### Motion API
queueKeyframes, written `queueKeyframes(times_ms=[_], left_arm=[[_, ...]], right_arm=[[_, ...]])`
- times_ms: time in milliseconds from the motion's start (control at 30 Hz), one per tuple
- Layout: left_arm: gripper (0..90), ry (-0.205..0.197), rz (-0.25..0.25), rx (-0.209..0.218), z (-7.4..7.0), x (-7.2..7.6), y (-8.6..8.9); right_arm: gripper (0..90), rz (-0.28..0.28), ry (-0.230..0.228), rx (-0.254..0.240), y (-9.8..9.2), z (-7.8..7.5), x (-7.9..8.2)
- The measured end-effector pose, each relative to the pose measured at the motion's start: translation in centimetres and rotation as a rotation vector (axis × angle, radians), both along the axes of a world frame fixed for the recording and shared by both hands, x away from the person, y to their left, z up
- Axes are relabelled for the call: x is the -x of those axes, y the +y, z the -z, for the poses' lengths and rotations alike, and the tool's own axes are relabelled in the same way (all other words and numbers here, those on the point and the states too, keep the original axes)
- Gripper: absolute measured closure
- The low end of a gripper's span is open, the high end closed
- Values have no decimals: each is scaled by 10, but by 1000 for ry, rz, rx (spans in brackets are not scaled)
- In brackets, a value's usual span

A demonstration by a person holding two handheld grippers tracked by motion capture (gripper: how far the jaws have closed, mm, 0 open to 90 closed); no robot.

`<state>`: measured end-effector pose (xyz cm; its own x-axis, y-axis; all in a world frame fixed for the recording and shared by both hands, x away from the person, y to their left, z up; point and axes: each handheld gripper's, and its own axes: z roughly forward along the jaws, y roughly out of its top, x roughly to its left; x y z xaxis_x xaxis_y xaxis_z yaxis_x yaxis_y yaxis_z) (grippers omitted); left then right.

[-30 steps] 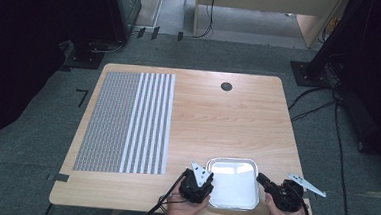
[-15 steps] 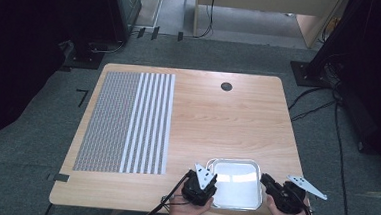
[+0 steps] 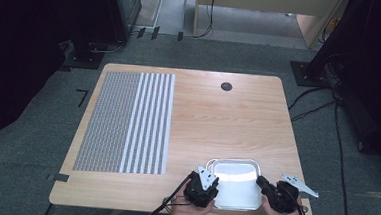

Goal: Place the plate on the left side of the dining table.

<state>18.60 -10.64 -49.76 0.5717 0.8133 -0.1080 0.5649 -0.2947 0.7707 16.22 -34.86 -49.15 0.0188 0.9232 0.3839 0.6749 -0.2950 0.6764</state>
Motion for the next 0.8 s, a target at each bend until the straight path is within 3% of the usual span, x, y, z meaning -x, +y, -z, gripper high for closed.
queueKeyframes(times_ms=[33,100,400,600,700,800], left_arm=[[665,3,-1,7,0,0,0],[654,7,-3,14,-1,0,1],[687,27,-1,39,-1,0,-1],[692,17,-5,50,-6,-1,2],[692,3,-13,59,-11,-3,6],[692,-8,-13,53,-14,-4,8]], right_arm=[[896,18,7,-41,-4,3,-1],[897,25,7,-60,-5,4,0],[897,66,-2,-72,-4,4,3],[896,80,-14,-87,-2,0,3],[893,84,-4,-122,0,-4,2],[894,83,-8,-112,4,-7,1]])
